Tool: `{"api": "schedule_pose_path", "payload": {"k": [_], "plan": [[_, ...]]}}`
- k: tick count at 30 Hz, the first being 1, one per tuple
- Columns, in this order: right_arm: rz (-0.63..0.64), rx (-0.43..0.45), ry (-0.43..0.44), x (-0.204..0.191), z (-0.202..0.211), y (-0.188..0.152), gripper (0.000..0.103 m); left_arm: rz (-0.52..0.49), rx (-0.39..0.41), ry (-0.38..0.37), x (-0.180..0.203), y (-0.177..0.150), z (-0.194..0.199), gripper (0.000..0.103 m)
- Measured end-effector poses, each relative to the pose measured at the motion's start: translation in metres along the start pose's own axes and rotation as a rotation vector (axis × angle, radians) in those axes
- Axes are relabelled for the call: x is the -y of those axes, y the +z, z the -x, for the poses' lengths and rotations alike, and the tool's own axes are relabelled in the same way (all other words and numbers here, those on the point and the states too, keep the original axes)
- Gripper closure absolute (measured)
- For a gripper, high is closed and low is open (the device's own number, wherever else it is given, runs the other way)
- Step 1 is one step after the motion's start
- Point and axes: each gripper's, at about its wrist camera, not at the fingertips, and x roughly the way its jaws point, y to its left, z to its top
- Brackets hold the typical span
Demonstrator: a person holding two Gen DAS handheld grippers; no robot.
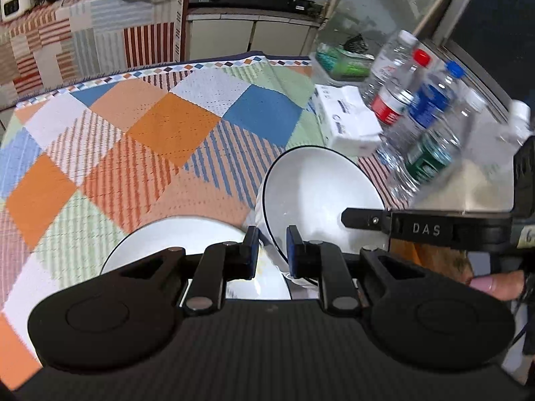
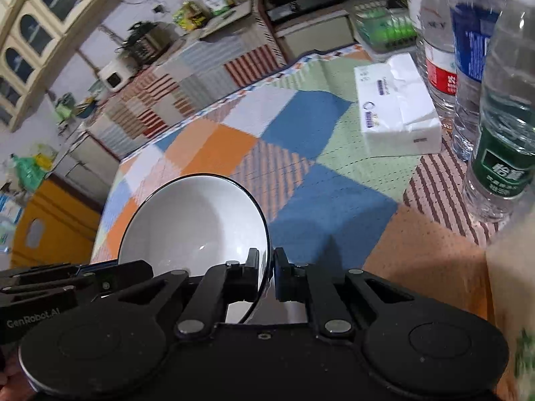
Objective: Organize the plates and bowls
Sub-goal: 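Lift the last bowl and carry it over the nested bowls, then lower the bowl into the nested bowls and open both grippers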
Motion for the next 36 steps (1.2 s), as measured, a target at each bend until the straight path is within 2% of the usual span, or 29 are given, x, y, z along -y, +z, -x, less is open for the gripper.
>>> {"api": "schedule_pose_path", "payload": {"k": [9, 15, 20, 25, 30, 36], "plan": [[0.068, 0.027, 0.073, -0.034, 0.067, -0.040, 0.090, -0.004, -0.007, -0.047, 0.008, -0.036, 0.083, 0.087], [0.108, 0.010, 0.093, -0.053, 0.093, -0.069, 0.090, -0.006, -0.031, -0.062, 0.005, -0.071, 0.113, 0.087], [0.099, -0.049, 0.110, -0.064, 0.092, -0.092, 0.088, 0.005, -0.038, -0.074, -0.009, -0.102, 0.121, 0.087], [0.115, -0.104, 0.110, -0.076, 0.083, -0.123, 0.087, 0.069, -0.076, -0.098, -0.031, -0.128, 0.121, 0.087], [0.141, -0.122, 0.098, -0.084, 0.075, -0.145, 0.087, 0.116, -0.121, -0.108, -0.045, -0.148, 0.116, 0.087], [0.229, -0.133, 0.060, -0.095, 0.067, -0.163, 0.087, 0.170, -0.181, -0.126, -0.057, -0.167, 0.102, 0.087]]}}
